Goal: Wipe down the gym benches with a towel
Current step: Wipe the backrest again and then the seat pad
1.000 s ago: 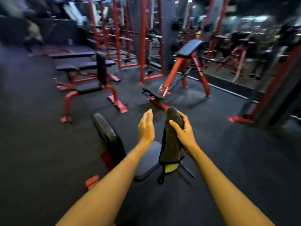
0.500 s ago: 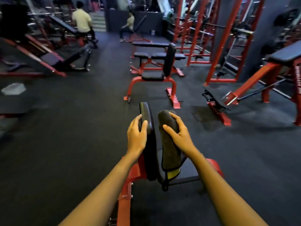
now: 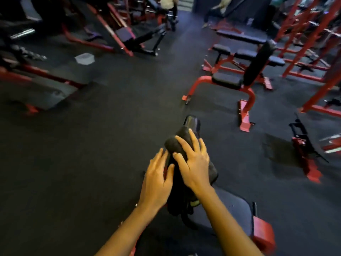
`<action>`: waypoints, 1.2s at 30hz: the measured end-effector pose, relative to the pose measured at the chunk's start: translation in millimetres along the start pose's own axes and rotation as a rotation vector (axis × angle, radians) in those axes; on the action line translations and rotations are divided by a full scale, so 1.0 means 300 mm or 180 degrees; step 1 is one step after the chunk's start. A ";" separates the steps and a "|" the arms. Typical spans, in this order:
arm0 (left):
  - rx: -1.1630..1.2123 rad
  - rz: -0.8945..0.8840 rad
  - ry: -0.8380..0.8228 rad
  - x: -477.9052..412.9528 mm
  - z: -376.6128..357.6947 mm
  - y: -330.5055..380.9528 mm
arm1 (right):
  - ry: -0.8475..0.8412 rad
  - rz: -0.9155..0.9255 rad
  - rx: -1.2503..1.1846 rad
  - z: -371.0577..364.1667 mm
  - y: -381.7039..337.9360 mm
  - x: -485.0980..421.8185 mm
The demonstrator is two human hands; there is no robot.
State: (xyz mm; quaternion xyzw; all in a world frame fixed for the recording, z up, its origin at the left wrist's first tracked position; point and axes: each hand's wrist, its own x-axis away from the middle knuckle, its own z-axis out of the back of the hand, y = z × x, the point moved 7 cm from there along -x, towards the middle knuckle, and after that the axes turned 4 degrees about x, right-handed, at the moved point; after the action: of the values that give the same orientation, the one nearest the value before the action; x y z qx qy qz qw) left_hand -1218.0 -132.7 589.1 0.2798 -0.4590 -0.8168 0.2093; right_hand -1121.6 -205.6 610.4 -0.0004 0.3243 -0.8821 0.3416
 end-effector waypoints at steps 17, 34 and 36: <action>-0.1616 0.0331 0.0826 0.021 -0.199 0.090 | -0.0597 0.1027 0.0603 -0.010 0.153 -0.481; -0.1434 0.0336 0.1538 0.054 -0.204 0.078 | -0.0588 0.0776 0.0395 0.000 0.206 -0.530; -0.1410 0.0334 0.1542 0.054 -0.205 0.078 | -0.0355 0.1248 0.0637 -0.002 0.151 -0.434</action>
State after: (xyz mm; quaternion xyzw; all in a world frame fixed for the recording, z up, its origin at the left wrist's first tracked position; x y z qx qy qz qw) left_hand -1188.4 -192.8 579.1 0.3896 -0.2209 -0.7946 0.4100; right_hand -994.6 -151.9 612.7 0.0477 0.2097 -0.8252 0.5222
